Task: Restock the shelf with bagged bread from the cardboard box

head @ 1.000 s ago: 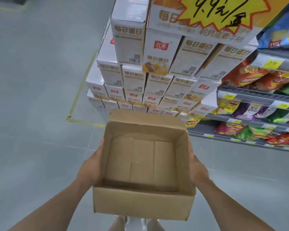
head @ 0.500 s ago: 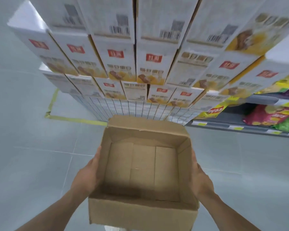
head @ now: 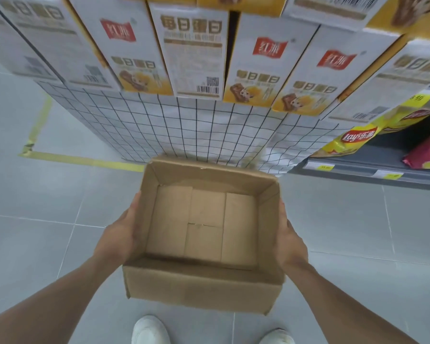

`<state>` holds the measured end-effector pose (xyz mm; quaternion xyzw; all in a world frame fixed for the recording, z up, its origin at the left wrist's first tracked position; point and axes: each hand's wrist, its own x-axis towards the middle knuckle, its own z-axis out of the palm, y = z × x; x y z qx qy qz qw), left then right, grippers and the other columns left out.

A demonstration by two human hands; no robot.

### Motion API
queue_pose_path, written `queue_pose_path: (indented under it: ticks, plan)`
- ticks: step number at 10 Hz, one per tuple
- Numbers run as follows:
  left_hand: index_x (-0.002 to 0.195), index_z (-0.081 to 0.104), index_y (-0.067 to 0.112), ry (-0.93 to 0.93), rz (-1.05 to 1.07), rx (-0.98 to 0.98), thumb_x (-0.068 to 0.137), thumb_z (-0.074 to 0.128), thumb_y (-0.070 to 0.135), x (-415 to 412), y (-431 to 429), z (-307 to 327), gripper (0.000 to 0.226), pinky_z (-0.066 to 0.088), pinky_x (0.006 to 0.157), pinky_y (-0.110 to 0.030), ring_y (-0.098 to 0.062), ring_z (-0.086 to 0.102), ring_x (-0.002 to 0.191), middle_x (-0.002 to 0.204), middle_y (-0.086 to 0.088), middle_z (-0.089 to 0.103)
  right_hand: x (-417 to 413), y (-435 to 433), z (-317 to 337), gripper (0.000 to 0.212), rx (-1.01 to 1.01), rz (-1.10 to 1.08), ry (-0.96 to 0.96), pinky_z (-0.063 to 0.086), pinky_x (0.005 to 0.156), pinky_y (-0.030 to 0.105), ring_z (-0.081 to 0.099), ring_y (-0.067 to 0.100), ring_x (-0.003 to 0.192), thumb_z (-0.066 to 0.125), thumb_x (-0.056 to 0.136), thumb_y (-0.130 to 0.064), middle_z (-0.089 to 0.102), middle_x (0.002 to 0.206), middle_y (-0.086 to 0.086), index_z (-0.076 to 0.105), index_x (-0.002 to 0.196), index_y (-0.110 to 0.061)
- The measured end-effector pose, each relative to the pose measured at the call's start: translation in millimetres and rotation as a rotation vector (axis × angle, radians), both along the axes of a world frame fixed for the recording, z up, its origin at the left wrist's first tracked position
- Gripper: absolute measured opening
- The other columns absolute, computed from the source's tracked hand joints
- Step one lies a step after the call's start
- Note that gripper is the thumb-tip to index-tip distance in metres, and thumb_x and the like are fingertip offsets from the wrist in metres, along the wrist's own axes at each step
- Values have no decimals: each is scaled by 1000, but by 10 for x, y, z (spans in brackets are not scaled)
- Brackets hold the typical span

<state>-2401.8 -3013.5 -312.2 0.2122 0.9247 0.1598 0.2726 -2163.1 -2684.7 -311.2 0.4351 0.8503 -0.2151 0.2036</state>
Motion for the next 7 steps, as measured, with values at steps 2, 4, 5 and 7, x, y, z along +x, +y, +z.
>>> queue_pose_path:
  ticks: [2,4,5,7]
  plan:
    - [148,-17,61,-64,35,39,93,45,10,-66,9,-260,98,44,86,-35,-22,55,90,140,2,53,-93,67,-182,101,34,49,-13,51,78,31,63,25,112,44,93,2,23,164,-7,-26,154,-38]
    - [158,-12,41,-147,-6,-2,86,52,-5,-79,-8,-260,107,42,111,-38,-30,43,142,169,0,12,-67,55,-133,93,-102,-28,29,52,89,42,55,36,123,47,94,-1,28,157,6,-8,158,-38]
    - [162,-5,26,-180,-30,-51,82,55,-2,-92,51,-38,103,39,113,-37,-28,38,146,169,0,8,-21,52,126,102,-166,2,20,51,93,39,49,30,133,47,86,7,10,165,-4,-9,160,-34]
    - [159,-14,35,23,-190,-309,93,55,23,-63,355,973,96,19,123,-50,-24,5,156,170,4,0,-134,-9,1141,95,-95,106,-23,43,107,44,20,28,150,49,92,2,1,169,-3,-5,160,-34]
